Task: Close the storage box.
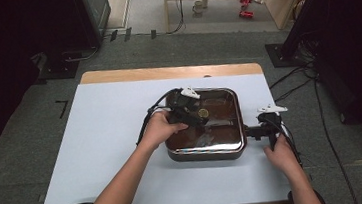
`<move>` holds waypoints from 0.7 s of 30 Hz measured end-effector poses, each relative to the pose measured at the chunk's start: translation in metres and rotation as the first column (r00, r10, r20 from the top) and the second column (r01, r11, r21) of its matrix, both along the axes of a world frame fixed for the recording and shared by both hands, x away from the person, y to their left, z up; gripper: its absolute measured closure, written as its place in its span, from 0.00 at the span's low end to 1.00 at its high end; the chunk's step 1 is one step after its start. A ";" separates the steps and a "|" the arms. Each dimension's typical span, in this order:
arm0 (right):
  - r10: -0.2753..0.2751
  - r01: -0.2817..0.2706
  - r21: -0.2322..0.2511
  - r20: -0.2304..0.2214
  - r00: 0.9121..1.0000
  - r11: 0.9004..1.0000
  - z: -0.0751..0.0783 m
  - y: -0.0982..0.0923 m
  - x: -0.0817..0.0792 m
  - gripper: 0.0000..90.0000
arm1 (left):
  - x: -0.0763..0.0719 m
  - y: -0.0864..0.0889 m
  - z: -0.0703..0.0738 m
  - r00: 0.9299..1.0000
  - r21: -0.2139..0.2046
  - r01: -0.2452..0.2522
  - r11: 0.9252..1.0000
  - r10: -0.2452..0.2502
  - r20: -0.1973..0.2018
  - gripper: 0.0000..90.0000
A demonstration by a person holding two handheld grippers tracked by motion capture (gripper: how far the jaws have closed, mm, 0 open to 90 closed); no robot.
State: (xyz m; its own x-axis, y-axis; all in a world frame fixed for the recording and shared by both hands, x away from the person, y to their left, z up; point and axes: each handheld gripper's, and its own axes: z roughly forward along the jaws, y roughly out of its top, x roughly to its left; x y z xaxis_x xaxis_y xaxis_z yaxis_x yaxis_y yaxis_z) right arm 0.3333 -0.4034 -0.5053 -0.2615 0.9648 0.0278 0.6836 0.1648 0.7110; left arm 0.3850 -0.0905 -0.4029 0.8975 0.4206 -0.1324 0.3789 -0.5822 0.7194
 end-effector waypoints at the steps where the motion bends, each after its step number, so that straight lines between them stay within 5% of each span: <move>1: 0.000 0.000 0.000 -0.001 1.000 1.000 0.000 0.000 0.000 0.03 | -0.002 0.002 0.001 1.000 -0.004 -0.003 1.000 0.003 0.006 0.36; 8: 0.000 0.000 -0.001 -0.002 1.000 1.000 0.000 0.000 0.000 0.03 | -0.009 0.019 0.003 0.998 -0.024 -0.061 0.998 0.060 -0.022 0.34; 17: 0.001 -0.001 -0.003 -0.003 1.000 1.000 0.000 0.000 0.000 0.03 | -0.020 0.045 0.010 0.990 -0.025 -0.140 0.990 0.140 0.021 0.31; 21: 0.000 0.000 -0.003 -0.003 1.000 1.000 0.000 0.000 0.000 0.03 | -0.026 0.059 0.016 0.985 -0.067 -0.170 0.983 0.171 0.011 0.31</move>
State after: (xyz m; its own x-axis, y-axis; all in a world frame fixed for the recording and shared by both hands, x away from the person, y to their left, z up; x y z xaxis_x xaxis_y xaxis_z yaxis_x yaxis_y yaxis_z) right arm 0.3332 -0.4034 -0.5050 -0.2616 0.9648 0.0261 0.6861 0.1669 0.7081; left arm 0.3589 -0.0316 -0.3872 0.8157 0.5587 -0.1500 0.4560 -0.4615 0.7609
